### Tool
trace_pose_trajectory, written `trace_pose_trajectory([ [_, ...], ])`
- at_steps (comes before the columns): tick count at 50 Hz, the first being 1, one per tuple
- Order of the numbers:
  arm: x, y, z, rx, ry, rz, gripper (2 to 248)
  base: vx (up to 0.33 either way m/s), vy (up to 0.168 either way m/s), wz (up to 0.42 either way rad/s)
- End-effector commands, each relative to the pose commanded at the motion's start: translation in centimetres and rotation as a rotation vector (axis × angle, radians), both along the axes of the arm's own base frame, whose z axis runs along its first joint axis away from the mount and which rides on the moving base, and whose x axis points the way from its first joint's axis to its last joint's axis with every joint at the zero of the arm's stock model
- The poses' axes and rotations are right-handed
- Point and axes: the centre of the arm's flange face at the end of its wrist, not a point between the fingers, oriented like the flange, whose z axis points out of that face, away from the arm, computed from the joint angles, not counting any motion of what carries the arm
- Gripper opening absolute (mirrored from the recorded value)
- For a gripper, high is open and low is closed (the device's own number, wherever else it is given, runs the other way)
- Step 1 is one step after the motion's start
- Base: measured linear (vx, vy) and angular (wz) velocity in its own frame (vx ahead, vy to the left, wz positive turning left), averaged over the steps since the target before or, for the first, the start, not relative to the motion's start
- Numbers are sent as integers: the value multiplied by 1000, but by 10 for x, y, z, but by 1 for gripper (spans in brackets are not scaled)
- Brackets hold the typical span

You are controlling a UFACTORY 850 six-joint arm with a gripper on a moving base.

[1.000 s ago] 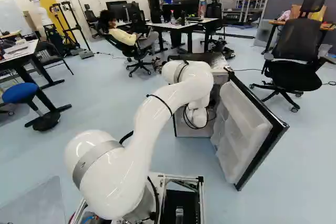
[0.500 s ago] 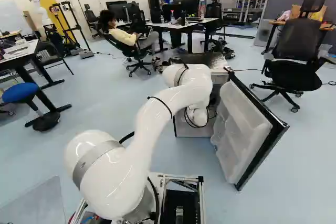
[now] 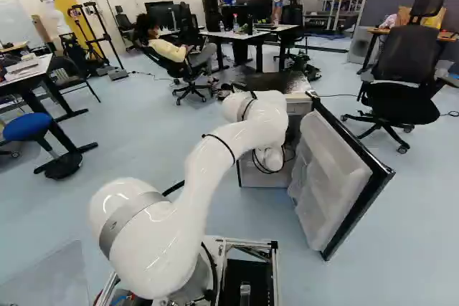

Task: Grab a drink from the fridge

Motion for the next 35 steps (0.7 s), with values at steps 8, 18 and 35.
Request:
trace_pose_trajectory([
  [8, 6, 0, -3, -5, -5, 4, 181, 0, 0, 0],
  [18, 15, -1, -7, -14, -21, 9, 181, 0, 0, 0],
  [35, 24, -1, -11, -25, -41, 15, 181, 0, 0, 0],
])
